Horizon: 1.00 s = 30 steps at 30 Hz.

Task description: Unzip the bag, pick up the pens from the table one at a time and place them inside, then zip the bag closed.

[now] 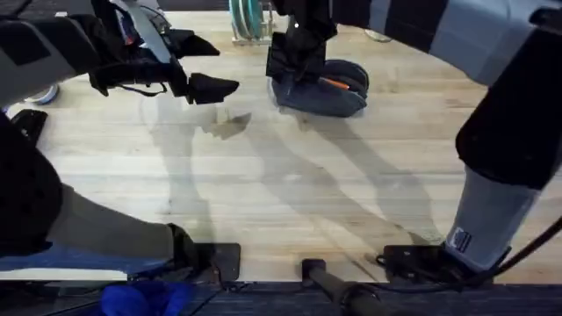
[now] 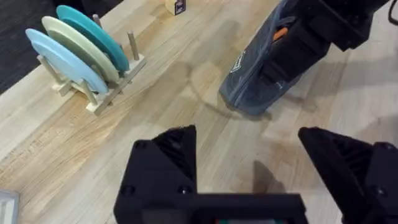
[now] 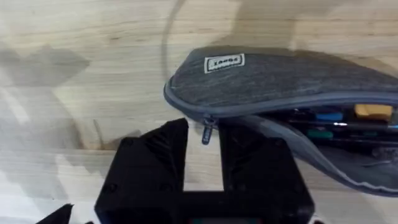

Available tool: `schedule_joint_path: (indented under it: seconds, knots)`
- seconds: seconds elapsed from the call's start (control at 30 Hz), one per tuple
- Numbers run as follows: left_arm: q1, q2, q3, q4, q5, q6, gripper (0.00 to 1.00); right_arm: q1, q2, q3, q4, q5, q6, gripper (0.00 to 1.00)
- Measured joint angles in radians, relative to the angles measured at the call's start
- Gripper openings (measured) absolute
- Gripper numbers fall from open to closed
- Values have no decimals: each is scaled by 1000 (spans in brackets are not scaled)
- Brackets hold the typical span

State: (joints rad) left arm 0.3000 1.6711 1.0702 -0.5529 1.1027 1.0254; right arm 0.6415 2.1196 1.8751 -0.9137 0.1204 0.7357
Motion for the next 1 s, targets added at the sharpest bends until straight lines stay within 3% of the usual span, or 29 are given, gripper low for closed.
schedule_joint_path:
  seconds: [0.17, 0.47, 0.77, 1.0]
  knots:
    - [0, 0, 0, 0, 0, 0, 993, 0, 22, 0, 1, 25, -3, 237]
    - [0, 0, 0, 0, 0, 0, 994, 0, 34, 0, 3, 51, -3, 185]
    - [0, 0, 0, 0, 0, 0, 993, 0, 34, 0, 1, 60, -3, 42]
    - [0, 0, 0, 0, 0, 0, 993, 0, 34, 0, 1, 60, -4, 32]
